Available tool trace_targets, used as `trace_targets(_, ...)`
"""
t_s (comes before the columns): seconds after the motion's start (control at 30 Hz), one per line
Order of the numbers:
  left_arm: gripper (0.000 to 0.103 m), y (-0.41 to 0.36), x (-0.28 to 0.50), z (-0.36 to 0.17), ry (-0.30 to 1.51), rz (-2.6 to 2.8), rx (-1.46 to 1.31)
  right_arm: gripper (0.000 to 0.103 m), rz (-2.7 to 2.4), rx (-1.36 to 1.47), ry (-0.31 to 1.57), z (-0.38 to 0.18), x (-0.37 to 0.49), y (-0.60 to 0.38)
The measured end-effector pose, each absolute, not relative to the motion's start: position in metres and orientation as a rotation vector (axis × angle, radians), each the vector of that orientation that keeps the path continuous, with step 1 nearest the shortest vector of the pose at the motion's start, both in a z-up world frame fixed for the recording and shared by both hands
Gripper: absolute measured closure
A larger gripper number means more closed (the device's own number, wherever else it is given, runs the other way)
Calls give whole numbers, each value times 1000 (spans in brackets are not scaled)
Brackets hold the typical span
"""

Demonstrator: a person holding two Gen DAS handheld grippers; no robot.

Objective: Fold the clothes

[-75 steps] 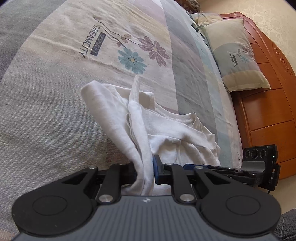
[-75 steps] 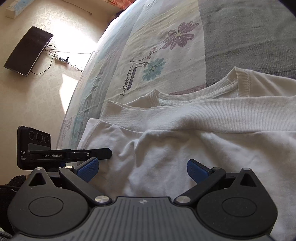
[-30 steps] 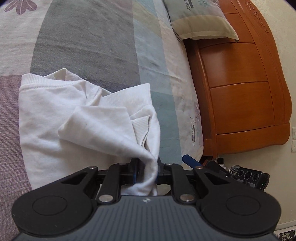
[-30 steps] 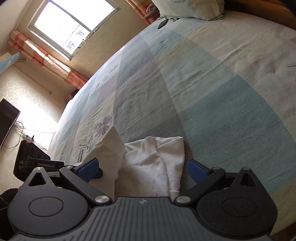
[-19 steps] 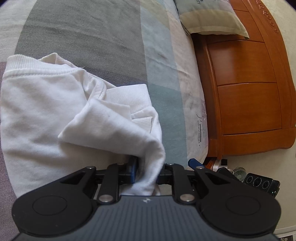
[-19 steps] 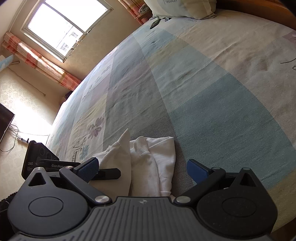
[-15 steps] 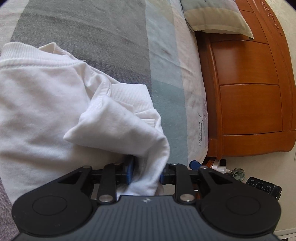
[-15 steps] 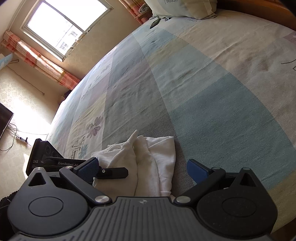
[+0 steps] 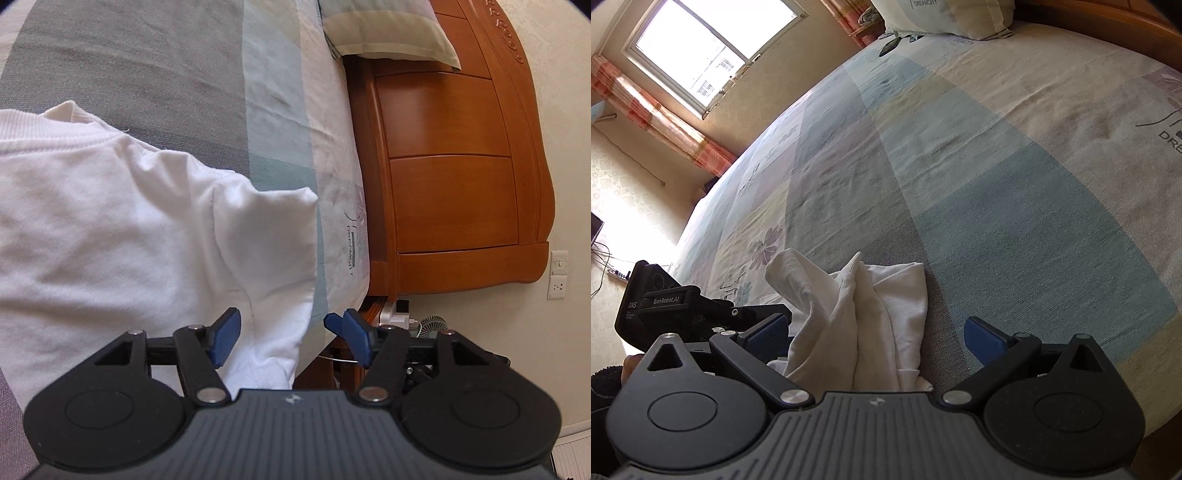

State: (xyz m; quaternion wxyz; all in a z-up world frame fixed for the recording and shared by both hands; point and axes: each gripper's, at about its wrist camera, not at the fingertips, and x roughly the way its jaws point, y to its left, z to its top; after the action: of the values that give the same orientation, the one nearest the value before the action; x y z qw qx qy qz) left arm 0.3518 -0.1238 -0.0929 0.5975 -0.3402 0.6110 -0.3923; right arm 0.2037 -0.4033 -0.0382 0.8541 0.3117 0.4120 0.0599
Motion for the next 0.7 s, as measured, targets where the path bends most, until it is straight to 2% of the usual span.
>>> trace_targets(0.3, 36, -164, 351, -82, 1466, -1049, -745, 0, 79, 613, 854, -31, 176, -402)
trace_targets(0.5, 34, -150, 350, -71, 1436, -1047, -691, 0, 21, 627, 849, -33, 157, -406)
trace_targets(0.7, 34, -126, 349, -61, 1290, -942, -399, 0, 96, 620, 813, -26, 147, -397)
